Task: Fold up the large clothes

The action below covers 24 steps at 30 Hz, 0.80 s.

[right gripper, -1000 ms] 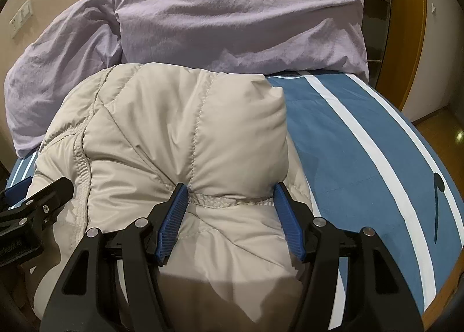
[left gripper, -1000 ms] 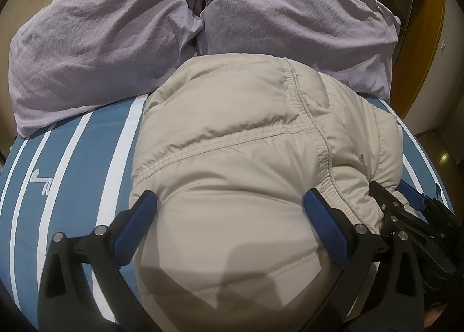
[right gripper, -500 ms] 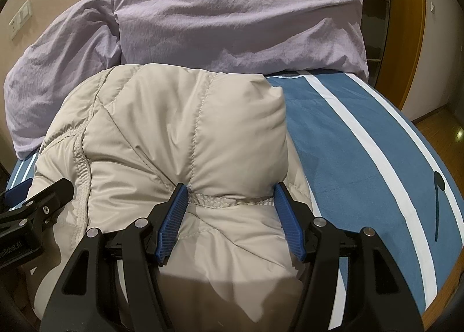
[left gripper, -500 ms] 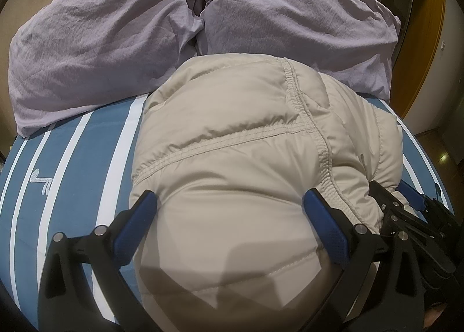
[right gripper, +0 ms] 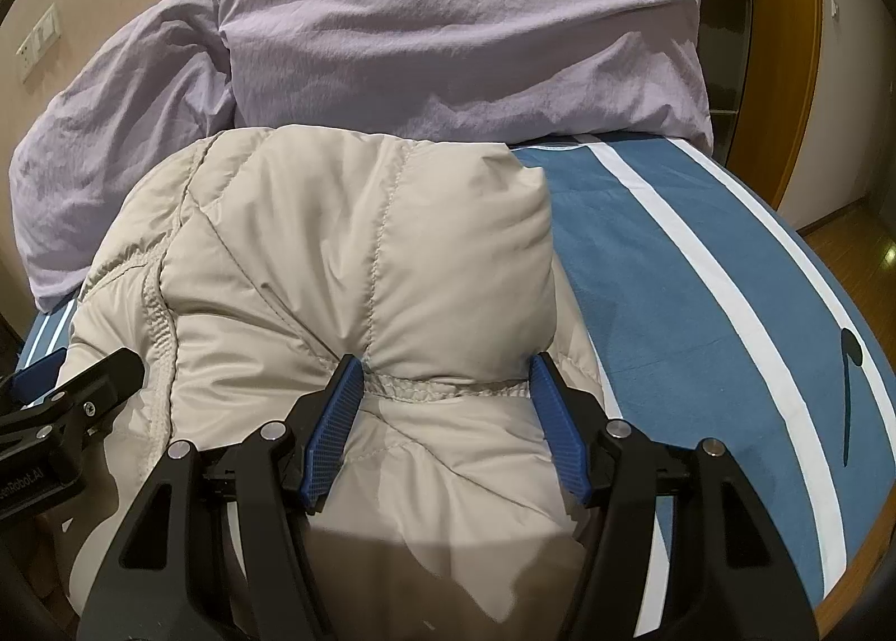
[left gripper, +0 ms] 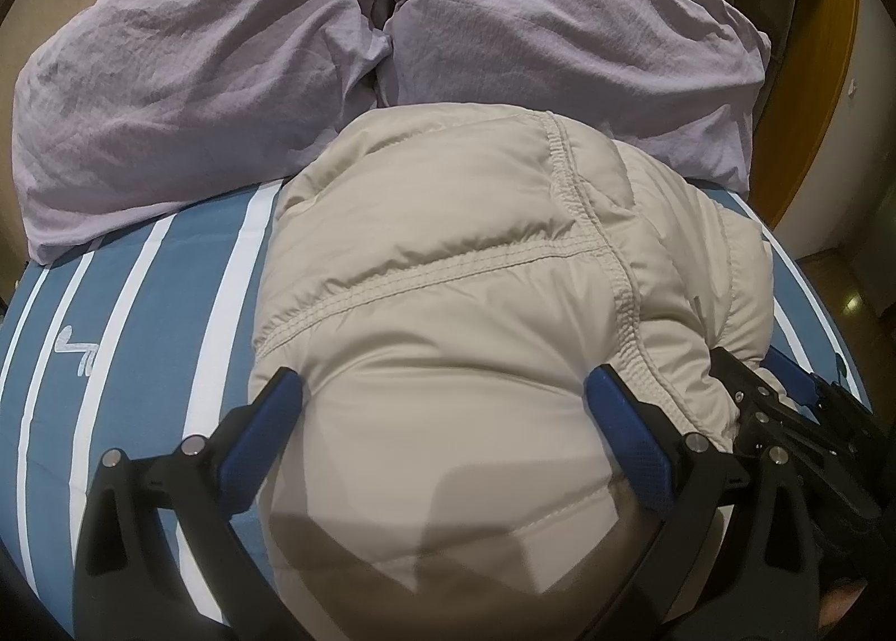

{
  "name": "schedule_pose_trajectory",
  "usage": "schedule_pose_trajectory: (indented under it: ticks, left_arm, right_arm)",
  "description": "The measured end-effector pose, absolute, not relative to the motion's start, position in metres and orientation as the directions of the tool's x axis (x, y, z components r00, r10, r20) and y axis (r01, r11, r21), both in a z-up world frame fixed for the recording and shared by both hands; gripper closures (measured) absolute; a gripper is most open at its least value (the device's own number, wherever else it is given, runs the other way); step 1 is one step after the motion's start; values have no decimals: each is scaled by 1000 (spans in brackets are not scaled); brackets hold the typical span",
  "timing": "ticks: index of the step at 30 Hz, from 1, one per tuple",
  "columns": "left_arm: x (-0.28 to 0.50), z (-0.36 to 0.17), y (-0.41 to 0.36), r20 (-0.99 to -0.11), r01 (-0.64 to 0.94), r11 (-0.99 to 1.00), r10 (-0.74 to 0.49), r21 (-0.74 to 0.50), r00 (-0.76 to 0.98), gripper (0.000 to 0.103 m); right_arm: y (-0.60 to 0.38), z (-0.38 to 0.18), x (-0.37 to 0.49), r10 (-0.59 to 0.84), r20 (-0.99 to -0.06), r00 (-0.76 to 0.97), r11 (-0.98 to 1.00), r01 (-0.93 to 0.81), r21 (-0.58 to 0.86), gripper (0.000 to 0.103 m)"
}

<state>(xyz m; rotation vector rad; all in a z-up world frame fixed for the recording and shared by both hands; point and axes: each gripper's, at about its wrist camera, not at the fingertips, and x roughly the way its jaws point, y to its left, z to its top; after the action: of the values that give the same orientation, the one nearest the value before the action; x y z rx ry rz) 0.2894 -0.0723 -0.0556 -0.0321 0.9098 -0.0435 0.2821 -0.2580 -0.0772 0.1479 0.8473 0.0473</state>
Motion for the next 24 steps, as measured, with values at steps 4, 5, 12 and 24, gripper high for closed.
schedule_pose_trajectory:
  ticks: [4, 5, 12, 24]
  left_arm:
    - [293, -45, -62, -809, 24, 996, -85, -87, 582, 2]
    - [294, -42, -56, -812, 18, 995, -88, -95, 577, 3]
    - [305, -23, -13, -824, -22, 991, -99, -134, 558, 4]
    - [317, -44, 11, -864, 15, 967, -234, -254, 447, 3]
  right_arm:
    - [-270, -67, 287, 138, -759, 637, 982, 10, 187, 28]
    - [-277, -64, 289, 145, -761, 632, 979, 20, 204, 27]
    - [-316, -69, 316, 357, -784, 508, 894, 57, 445, 9]
    - [-317, -114, 345, 618, -738, 273, 738, 122, 663, 1]
